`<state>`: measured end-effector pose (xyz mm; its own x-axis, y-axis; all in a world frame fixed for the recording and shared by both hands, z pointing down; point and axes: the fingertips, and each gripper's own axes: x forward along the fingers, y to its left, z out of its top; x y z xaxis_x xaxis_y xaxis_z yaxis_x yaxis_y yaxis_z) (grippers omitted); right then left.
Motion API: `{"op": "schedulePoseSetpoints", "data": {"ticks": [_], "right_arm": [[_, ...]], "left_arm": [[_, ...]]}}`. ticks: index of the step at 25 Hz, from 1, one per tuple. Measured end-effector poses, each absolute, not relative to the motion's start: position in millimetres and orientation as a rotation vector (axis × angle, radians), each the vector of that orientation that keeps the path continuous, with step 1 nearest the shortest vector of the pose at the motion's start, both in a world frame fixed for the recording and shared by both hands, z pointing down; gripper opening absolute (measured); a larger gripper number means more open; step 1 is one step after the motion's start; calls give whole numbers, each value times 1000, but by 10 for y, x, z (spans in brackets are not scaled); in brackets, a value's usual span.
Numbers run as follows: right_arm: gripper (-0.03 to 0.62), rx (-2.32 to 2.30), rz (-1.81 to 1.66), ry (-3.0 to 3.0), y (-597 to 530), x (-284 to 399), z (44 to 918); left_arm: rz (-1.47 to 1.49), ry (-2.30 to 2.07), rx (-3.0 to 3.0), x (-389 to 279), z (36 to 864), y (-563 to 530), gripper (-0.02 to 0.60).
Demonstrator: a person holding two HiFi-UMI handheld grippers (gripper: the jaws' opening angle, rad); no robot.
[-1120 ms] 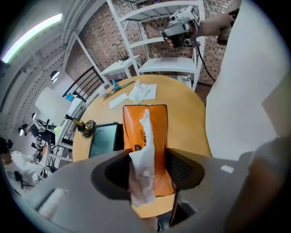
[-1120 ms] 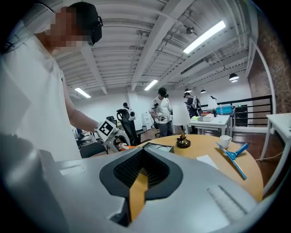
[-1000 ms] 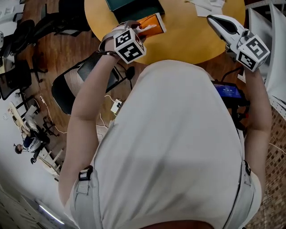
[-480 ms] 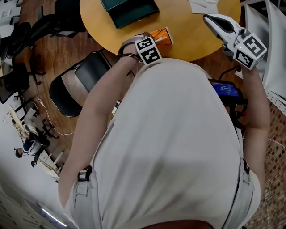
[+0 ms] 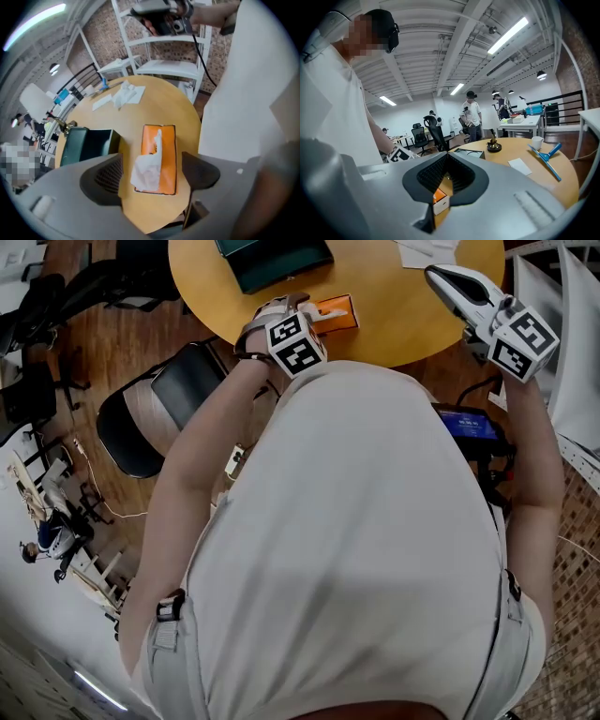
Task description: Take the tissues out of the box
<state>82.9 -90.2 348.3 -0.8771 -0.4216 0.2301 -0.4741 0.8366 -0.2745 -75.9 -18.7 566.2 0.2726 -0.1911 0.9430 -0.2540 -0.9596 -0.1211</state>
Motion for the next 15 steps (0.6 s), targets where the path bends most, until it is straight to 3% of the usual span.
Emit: {"op": "schedulePoseSetpoints", "data": {"ticks": [2, 5, 7, 11, 14, 15], "right_arm": [[8, 668, 436, -2856, -905, 776, 3444], [5, 597, 382, -2878, -863, 637, 3346], [2, 546, 351, -2899, -837, 548, 3264], [0, 414, 296, -2950, -859, 281, 3157], [0, 312, 268, -2970, -879, 48, 3093], [0, 289, 261, -2972, -888, -9, 3072]], "left_arm": [[1592, -616, 2531, -784, 5291, -314, 374], [1167, -907, 2593, -894, 4674, -474, 250], [925, -1053, 2620, -974, 4309, -528, 204], [571, -1158, 2706, -1146, 3798, -555, 112], [324, -1173, 2771, -1278, 3436, -545, 0], [254, -1177, 2774, -1313, 3326, -542, 0]]}}
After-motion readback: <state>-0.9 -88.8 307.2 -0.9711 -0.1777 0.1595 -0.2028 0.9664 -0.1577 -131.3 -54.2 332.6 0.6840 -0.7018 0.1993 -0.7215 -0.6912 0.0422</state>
